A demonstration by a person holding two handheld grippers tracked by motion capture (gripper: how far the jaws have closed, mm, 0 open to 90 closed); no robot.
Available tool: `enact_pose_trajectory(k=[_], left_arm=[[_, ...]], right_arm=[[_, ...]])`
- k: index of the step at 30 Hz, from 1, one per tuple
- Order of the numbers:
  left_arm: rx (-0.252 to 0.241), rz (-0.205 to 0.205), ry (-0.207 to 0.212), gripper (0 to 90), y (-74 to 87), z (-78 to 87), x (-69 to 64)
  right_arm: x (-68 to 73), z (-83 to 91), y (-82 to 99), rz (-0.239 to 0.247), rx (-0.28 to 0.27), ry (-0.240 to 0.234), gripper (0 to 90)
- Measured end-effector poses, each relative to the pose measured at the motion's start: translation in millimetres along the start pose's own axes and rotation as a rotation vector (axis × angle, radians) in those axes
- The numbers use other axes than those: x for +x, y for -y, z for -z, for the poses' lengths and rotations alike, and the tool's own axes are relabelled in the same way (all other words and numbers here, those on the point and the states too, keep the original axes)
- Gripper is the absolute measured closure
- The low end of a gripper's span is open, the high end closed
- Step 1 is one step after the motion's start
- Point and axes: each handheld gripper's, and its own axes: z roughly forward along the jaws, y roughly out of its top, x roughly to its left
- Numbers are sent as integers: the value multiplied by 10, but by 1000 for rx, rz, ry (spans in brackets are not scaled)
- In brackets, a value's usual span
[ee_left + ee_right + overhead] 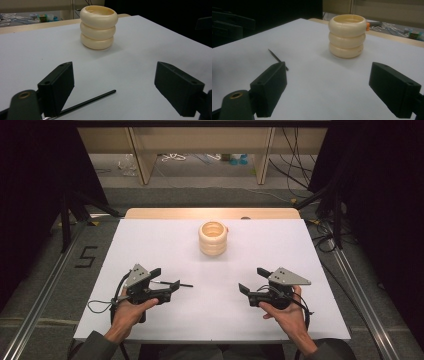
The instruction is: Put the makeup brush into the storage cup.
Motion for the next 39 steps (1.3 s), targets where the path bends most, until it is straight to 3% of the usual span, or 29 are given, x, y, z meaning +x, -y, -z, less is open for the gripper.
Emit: enact_pose_trajectory(k=[1,3,4,11,16,19,20,21,25,27,28,31,33,35,37,38,39], left_arm=[[2,10,-4,156,3,-4,-7],[11,-20,-1,156,3,-8,8],[5,-6,2,156,9,-18,2],[17,-4,3,156,5,-17,-4],[21,-20,2,156,-7,-17,0],[23,-23,4,156,-10,-16,0],[25,-26,7,156,-12,-19,0],[27,-15,8,156,-12,-23,-7],[45,-40,13,156,-45,-45,5],[66,-34,18,156,-73,-82,15],[81,-46,26,156,-91,-99,28],[146,-69,48,157,-157,-153,74],[175,-77,44,157,-208,-189,101],[214,-88,77,157,-264,-236,147],[243,-112,84,157,-308,-287,173],[292,-147,93,158,-355,-324,198],[292,-147,93,158,-355,-324,198]], right_arm=[[0,0,0,0,0,0,157],[-14,7,-2,-5,-4,-2,157],[-15,11,-4,-7,1,1,157],[-23,23,-9,-4,5,1,157],[-22,22,-14,-1,-8,-8,158],[-6,29,-17,-27,3,-25,158],[-23,22,-18,0,-17,-15,158],[-22,22,-19,-2,-17,-16,158],[-20,25,-22,1,-11,-14,159],[-20,23,-22,1,-11,-15,159],[-5,30,-20,-20,6,-24,159],[-19,15,-19,0,-9,-16,159],[-6,16,-21,-12,8,-27,160],[1,10,-19,-13,6,-30,160],[8,-8,-16,-14,1,-45,160],[13,-3,-20,-7,18,-43,160],[13,-3,-20,-7,18,-43,160]])
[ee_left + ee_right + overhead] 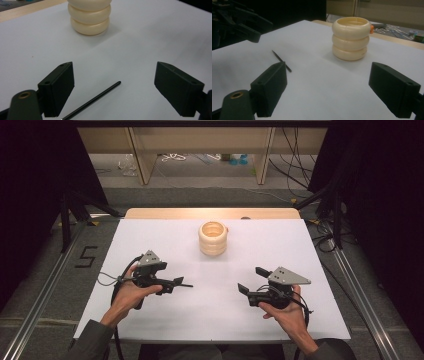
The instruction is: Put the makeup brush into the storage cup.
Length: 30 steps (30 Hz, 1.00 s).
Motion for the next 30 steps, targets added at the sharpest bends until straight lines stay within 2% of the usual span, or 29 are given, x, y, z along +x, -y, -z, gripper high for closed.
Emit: enact_pose_trajectory(k=[2,3,6,7,8,9,10,11,13,14,18,20,21,22,24,25,27,28,30], left_arm=[[53,-51,-2,160,-74,-23,42],[53,-51,-2,160,-74,-23,42],[84,-92,-20,170,-144,-41,98],[106,-100,-21,167,-189,-54,142],[106,-100,-21,169,-189,-54,142],[122,-124,-37,171,-232,-62,171],[122,-124,-37,169,-232,-62,171],[139,-147,-41,168,-250,-64,184],[152,-145,-39,175,-253,-70,190],[169,-161,-44,181,-257,-83,201],[233,-195,-30,189,-271,-129,233],[251,-221,-35,225,-275,-151,253],[251,-206,-32,227,-272,-162,265],[256,-212,-32,227,-269,-171,283],[296,-226,-6,215,-260,-185,322],[297,-224,-9,216,-244,-205,329],[331,-229,-8,218,-223,-229,346],[357,-236,6,212,-218,-237,364],[372,-244,3,211,-199,-262,381]], right_arm=[[0,-4,3,5,-1,-4,160],[-2,-4,4,7,1,-5,160],[-3,-8,10,5,3,0,161],[-2,-12,13,0,3,-5,161],[-2,-17,15,0,-2,-8,161],[0,-15,15,2,0,-8,161],[0,-15,15,2,0,-8,161],[5,-11,12,7,10,-4,164],[5,-26,19,8,0,-15,166],[0,-10,15,16,20,-7,166],[2,-16,17,16,17,-6,166],[3,-7,15,19,30,-2,167],[5,-15,18,15,21,-6,168],[5,-15,18,15,21,-6,168],[0,-13,18,15,25,-13,173],[-1,-17,18,13,24,-12,173],[-4,-20,21,10,22,-17,173],[-5,-18,21,10,23,-16,173],[-7,-22,23,7,19,-22,173]])
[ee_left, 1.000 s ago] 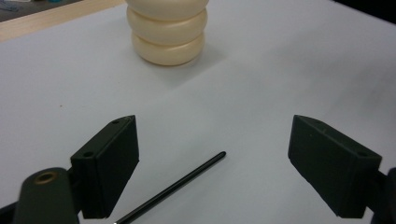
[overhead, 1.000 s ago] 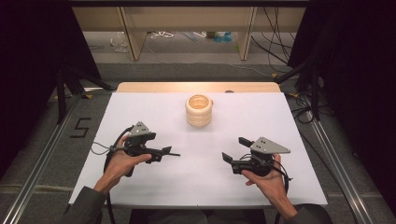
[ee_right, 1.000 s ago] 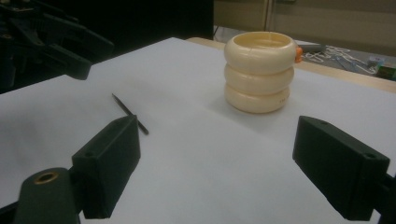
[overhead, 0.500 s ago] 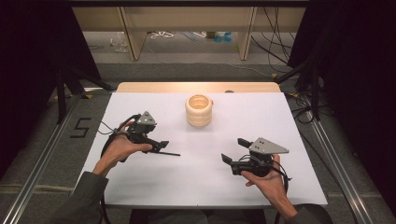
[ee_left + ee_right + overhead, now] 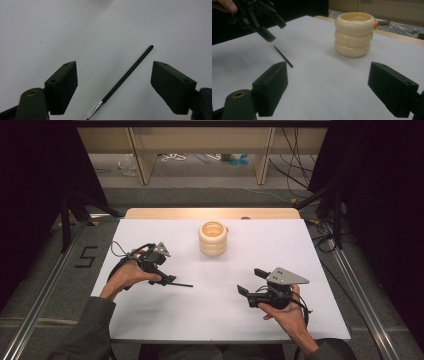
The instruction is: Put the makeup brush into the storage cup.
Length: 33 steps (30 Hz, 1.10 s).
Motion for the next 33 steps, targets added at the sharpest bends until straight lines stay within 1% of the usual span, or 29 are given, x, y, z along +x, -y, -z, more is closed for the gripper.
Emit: enact_pose_trajectory(k=[1,2,3,4,5,6,7,8,9,14,15,16,17,18,19,20,21,22,23,24,25,26,27,28,29,30,31,32,33], left_arm=[[13,-8,2,212,-4,-6,9],[12,-1,3,212,-3,-22,5],[29,-24,13,216,-5,-26,19],[37,-25,11,216,-7,-38,17],[32,-17,14,230,-3,-67,10],[77,-48,17,235,-11,-66,23],[92,-72,16,235,-14,-81,34],[105,-74,15,232,-25,-88,38],[105,-76,18,232,-36,-96,41],[150,-97,53,258,-49,-140,34],[161,-79,58,260,-39,-153,28],[166,-75,55,263,-35,-169,37],[163,-90,44,271,-34,-192,56],[176,-91,45,285,-29,-208,62],[179,-87,46,293,-28,-217,60],[190,-82,53,300,-31,-217,57],[187,-85,55,308,-31,-226,56],[189,-91,55,315,-32,-232,58],[197,-77,50,324,-27,-235,45],[193,-103,51,329,-25,-255,63],[201,-100,52,335,-21,-260,63],[223,-112,52,346,-19,-260,72],[218,-101,50,358,-11,-269,66],[205,-88,46,364,0,-281,60],[234,-124,49,376,-5,-268,85],[239,-122,54,401,-2,-269,84],[252,-129,51,427,3,-268,87],[250,-144,53,437,9,-283,100],[260,-136,51,447,12,-285,96]], right_arm=[[1,4,-2,4,6,6,174],[1,4,-2,4,6,6,174],[3,1,0,5,5,0,173],[3,1,0,5,5,0,173],[3,-4,2,7,2,0,173],[2,-7,3,6,3,-2,173],[2,-7,3,6,3,-2,173],[5,-20,8,3,-1,-5,173],[5,-20,8,3,-1,-5,173],[3,-18,8,3,-3,-9,175],[2,-16,9,3,-2,-9,175],[0,-16,10,4,-1,-9,176],[0,-8,8,-1,5,-11,177],[-2,6,4,5,18,-1,177],[-2,-8,9,5,5,-6,180],[-3,-6,7,8,7,-4,181],[-1,-1,3,3,12,-2,182],[-5,-2,4,12,16,-6,182],[-5,-5,5,13,17,-5,182],[-2,-8,7,11,16,-4,182],[-2,-9,7,12,17,-5,183],[-2,-9,7,12,17,-5,183],[2,-15,9,4,10,-18,183],[3,-16,10,4,9,-18,183],[5,-18,10,4,4,-18,184],[5,-18,10,3,4,-19,184],[5,-19,11,4,5,-19,184],[5,-21,12,5,3,-19,184],[6,-12,8,9,17,-11,184]])
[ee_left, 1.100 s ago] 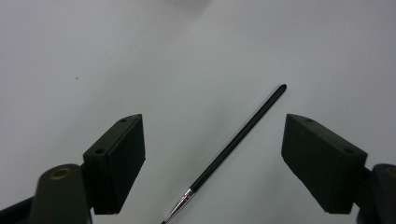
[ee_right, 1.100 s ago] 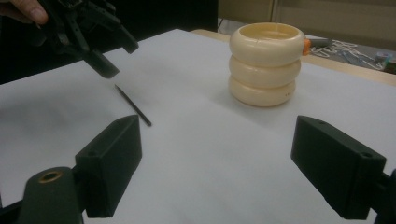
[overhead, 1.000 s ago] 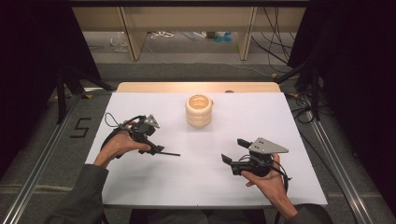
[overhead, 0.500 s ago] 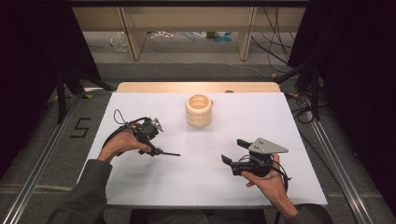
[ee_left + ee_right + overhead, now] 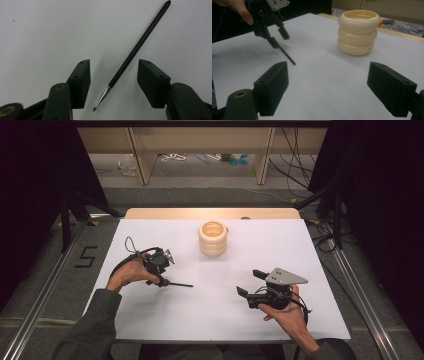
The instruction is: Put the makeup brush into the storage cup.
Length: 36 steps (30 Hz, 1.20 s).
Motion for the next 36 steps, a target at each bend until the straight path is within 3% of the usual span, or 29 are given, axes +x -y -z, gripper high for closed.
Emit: enact_pose_trajectory(k=[1,3,5,6,7,10,11,12,19,36], left_arm=[[-6,16,-6,459,7,-17,-10],[18,-6,-3,481,9,-23,6],[5,9,-4,503,14,-42,2],[34,-25,-4,512,11,-26,29],[32,-33,-3,520,12,-35,38],[49,-43,-10,548,-3,-36,26],[48,-47,-9,553,-16,-29,26],[41,-37,-2,557,-27,-21,20],[63,-84,14,603,-68,-37,15],[91,-108,33,705,-73,-82,-6]], right_arm=[[-3,2,-2,2,5,-1,184],[-7,3,-3,5,6,0,185],[-5,7,-3,4,9,-2,186],[-4,6,-3,4,9,-3,186],[-3,5,-3,4,10,-4,186],[1,17,-7,7,26,-4,189],[3,-16,4,-1,-9,-21,189],[3,-17,5,-1,-8,-19,189],[3,-17,7,0,-7,-20,190],[5,-13,5,12,6,-18,200]])
